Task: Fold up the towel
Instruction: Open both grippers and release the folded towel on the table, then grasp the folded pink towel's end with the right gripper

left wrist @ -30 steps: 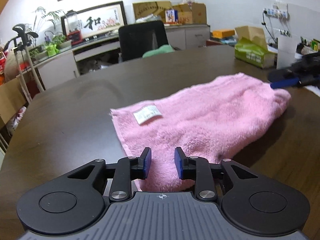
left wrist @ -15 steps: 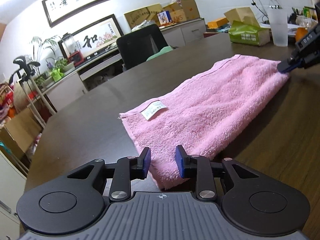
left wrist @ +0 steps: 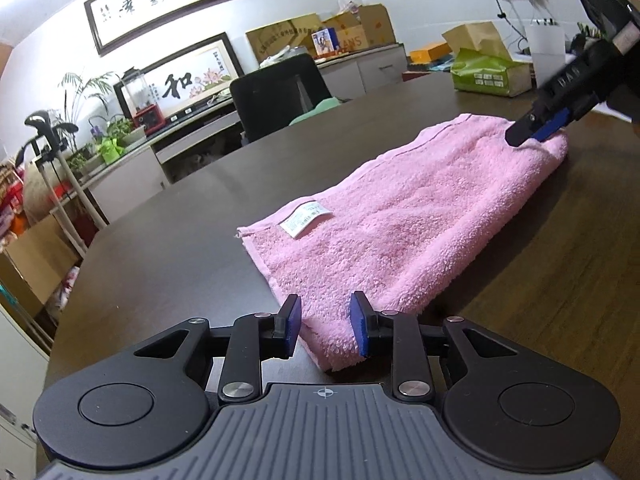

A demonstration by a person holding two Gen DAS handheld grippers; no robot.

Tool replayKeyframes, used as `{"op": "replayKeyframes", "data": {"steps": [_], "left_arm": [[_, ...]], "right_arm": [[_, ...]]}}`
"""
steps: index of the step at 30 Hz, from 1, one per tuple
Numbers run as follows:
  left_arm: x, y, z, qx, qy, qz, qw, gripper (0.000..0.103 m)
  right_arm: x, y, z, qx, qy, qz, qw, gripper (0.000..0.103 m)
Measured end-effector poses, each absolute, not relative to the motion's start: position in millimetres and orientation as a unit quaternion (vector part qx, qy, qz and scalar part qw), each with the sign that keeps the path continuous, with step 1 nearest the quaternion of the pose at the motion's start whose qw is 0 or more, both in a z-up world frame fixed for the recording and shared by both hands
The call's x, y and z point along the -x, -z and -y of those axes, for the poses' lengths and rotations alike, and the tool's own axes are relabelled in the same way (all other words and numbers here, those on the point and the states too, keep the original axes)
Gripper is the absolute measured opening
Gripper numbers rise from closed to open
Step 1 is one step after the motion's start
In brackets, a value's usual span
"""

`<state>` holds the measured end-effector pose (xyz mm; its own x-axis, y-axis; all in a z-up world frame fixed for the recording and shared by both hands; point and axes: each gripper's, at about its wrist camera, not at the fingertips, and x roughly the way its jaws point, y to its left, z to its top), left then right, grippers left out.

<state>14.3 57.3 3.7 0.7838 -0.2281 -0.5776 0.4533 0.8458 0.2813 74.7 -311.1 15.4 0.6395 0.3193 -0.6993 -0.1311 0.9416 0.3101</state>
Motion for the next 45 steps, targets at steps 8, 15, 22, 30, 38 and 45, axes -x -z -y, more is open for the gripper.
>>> {"op": "replayKeyframes", "data": {"steps": [8, 15, 22, 30, 38, 45], "left_arm": [[-18, -7, -63, -0.198, 0.184, -0.276, 0.922, 0.04], [-24, -8, -71, -0.181, 0.178, -0.283, 0.925, 0.052], [-27, -12, -77, -0.156, 0.175, -0.285, 0.929, 0.052], [-27, -22, -90, -0.104, 0.168, -0.268, 0.943, 0.064], [-27, -20, -85, -0.107, 0.173, -0.267, 0.942, 0.071], [-26, -16, -78, -0.122, 0.174, -0.271, 0.939, 0.076]], "right_arm": [[-78, -36, 290, -0.055, -0.117, -0.399, 0.908, 0.069], [-106, -19, 266, -0.03, -0.141, -0.425, 0.894, 0.074], [-89, -38, 299, -0.101, -0.147, -0.396, 0.901, 0.086], [-82, -33, 357, -0.182, -0.102, -0.386, 0.898, 0.092], [-84, -4, 371, -0.229, -0.125, -0.4, 0.878, 0.093], [-79, -8, 360, -0.202, -0.136, -0.401, 0.883, 0.094]]}}
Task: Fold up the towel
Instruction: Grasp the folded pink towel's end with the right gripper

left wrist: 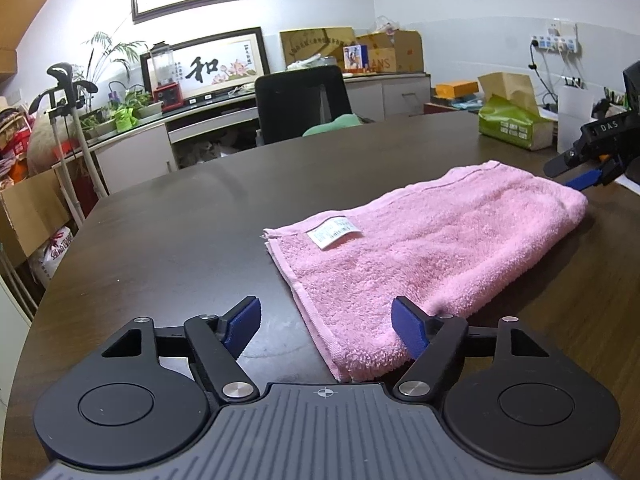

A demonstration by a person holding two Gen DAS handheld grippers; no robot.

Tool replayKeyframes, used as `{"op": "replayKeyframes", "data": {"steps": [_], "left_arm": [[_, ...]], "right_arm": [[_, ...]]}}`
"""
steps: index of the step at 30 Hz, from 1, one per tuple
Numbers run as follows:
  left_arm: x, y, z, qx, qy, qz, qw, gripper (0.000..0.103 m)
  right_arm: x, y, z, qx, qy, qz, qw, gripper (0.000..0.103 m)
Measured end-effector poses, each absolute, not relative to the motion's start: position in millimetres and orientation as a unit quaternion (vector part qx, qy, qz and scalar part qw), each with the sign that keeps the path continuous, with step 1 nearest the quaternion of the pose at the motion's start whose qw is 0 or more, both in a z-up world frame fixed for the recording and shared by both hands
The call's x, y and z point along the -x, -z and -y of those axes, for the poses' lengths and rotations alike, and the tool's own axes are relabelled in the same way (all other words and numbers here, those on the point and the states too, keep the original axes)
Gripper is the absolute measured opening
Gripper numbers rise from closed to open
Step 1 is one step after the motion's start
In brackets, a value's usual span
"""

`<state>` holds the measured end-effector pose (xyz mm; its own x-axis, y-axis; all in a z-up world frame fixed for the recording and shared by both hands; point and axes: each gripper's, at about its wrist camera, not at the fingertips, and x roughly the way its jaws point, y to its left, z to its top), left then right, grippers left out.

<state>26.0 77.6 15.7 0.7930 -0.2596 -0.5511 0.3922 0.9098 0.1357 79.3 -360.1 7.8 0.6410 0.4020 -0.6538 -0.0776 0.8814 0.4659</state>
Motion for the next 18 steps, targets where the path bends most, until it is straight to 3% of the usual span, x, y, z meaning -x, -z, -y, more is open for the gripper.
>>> {"op": "replayKeyframes", "data": {"steps": [6, 9, 18], "left_arm": [[-26, -12, -76, -0.13, 0.17, -0.275, 0.937, 0.079], [-26, -12, -76, -0.13, 0.168, -0.275, 0.938, 0.081], [-26, -11, -75, -0.132, 0.165, -0.276, 0.938, 0.085]], "right_arm": [[-96, -8, 352, -0.193, -0.153, -0.398, 0.884, 0.094], [-107, -8, 345, -0.169, -0.158, -0.396, 0.889, 0.103], [-114, -7, 328, -0.098, -0.162, -0.401, 0.896, 0.103]]}}
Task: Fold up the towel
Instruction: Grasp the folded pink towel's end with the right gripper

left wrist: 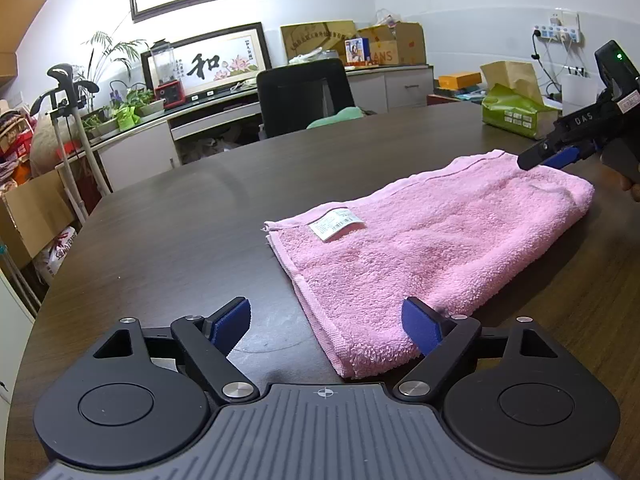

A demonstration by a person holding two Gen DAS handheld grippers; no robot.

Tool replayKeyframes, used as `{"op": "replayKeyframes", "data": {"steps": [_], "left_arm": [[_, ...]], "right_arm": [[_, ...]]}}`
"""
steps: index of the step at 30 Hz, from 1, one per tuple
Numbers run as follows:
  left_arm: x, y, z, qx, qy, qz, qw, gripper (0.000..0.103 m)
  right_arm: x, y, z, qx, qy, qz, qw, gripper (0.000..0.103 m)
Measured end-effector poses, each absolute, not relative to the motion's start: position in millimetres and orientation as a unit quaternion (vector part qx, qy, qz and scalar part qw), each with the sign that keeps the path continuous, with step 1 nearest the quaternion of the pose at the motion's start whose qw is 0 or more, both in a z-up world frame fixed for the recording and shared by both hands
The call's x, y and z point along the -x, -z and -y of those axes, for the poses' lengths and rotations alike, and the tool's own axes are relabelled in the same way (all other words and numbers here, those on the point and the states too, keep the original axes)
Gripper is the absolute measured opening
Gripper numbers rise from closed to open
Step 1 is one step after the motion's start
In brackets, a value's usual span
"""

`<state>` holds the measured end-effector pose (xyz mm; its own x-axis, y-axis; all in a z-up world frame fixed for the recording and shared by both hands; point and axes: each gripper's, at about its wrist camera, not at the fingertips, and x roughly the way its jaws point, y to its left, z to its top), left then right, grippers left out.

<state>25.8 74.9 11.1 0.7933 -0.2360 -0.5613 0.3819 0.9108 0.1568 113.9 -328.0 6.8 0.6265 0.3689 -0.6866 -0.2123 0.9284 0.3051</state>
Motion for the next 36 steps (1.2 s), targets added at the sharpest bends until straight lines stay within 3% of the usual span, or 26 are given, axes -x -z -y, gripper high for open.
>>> {"op": "replayKeyframes", "data": {"steps": [3, 5, 6, 7, 9, 12, 16, 24, 36], "left_arm": [[-26, -11, -75, -0.133, 0.163, -0.276, 0.938, 0.087], [-26, -11, -75, -0.132, 0.162, -0.276, 0.938, 0.088], [-27, -11, -75, -0.132, 0.162, -0.276, 0.938, 0.089], [-27, -11, -75, -0.131, 0.162, -0.276, 0.938, 0.089], [-27, -11, -75, -0.131, 0.161, -0.276, 0.938, 0.091], [-27, -11, -74, -0.132, 0.16, -0.276, 0.939, 0.092], [-27, -10, -74, -0.132, 0.16, -0.276, 0.938, 0.093], [-27, -6, -69, -0.145, 0.156, -0.279, 0.936, 0.096], [-29, -5, -71, -0.137, 0.148, -0.288, 0.936, 0.1]], "right_arm": [[-111, -7, 319, -0.07, -0.154, -0.406, 0.898, 0.102], [-109, -8, 313, -0.058, -0.146, -0.406, 0.9, 0.095], [-108, -9, 310, -0.053, -0.142, -0.406, 0.901, 0.083], [-107, -10, 309, -0.053, -0.141, -0.405, 0.902, 0.06], [-106, -10, 312, -0.074, -0.147, -0.405, 0.899, 0.038], [-106, -8, 318, -0.098, -0.151, -0.401, 0.898, 0.035], [-105, -6, 333, -0.139, -0.146, -0.396, 0.896, 0.019], [-100, -3, 356, -0.226, -0.16, -0.381, 0.882, 0.01], [-86, -40, 333, -0.26, -0.216, -0.338, 0.879, 0.01]]}}
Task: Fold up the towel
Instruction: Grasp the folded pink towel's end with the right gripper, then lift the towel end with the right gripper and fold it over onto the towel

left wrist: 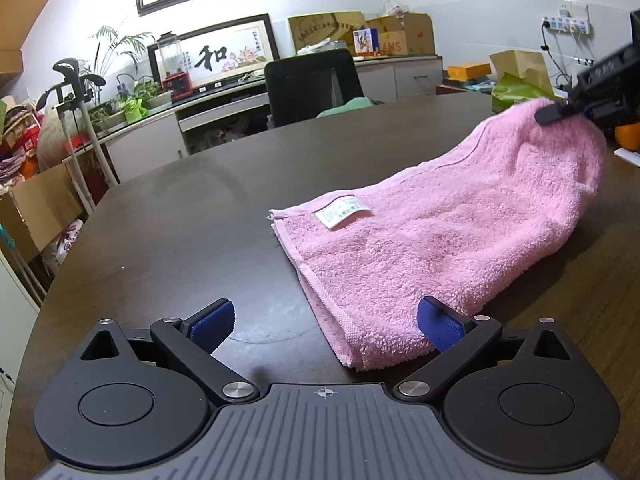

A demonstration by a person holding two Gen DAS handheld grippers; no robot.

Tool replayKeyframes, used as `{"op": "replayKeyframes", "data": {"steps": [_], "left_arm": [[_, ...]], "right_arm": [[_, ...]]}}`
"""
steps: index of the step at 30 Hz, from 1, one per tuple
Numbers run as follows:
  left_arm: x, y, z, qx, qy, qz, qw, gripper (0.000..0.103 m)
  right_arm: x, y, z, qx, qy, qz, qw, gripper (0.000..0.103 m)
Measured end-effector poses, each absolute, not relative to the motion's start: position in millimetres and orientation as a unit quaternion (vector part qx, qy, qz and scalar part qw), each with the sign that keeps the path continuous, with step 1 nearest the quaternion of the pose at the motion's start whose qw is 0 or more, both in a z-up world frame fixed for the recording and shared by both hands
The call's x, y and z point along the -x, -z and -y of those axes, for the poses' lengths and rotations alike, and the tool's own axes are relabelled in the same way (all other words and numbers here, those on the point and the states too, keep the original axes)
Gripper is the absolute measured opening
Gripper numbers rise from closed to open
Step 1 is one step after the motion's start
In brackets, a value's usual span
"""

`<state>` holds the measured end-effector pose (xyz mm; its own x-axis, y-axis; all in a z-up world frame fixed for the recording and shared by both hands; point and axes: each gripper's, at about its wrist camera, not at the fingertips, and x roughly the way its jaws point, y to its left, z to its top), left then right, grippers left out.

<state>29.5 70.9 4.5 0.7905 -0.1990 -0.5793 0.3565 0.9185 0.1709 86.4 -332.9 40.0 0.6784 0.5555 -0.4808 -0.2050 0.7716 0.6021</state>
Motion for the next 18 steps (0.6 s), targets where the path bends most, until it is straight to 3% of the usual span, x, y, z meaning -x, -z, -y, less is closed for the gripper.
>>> {"op": "replayKeyframes", "data": {"steps": [11, 18], "left_arm": [[-34, -3, -77, -0.113, 0.153, -0.303, 0.934, 0.103], [-32, -4, -76, -0.111, 0.153, -0.305, 0.934, 0.103]], "right_arm": [[-116, -56, 239, -0.285, -0.326, -0.371, 0.821, 0.01], [-130, -32, 173, -0.26, -0.336, -0.425, 0.8, 0.011]]}}
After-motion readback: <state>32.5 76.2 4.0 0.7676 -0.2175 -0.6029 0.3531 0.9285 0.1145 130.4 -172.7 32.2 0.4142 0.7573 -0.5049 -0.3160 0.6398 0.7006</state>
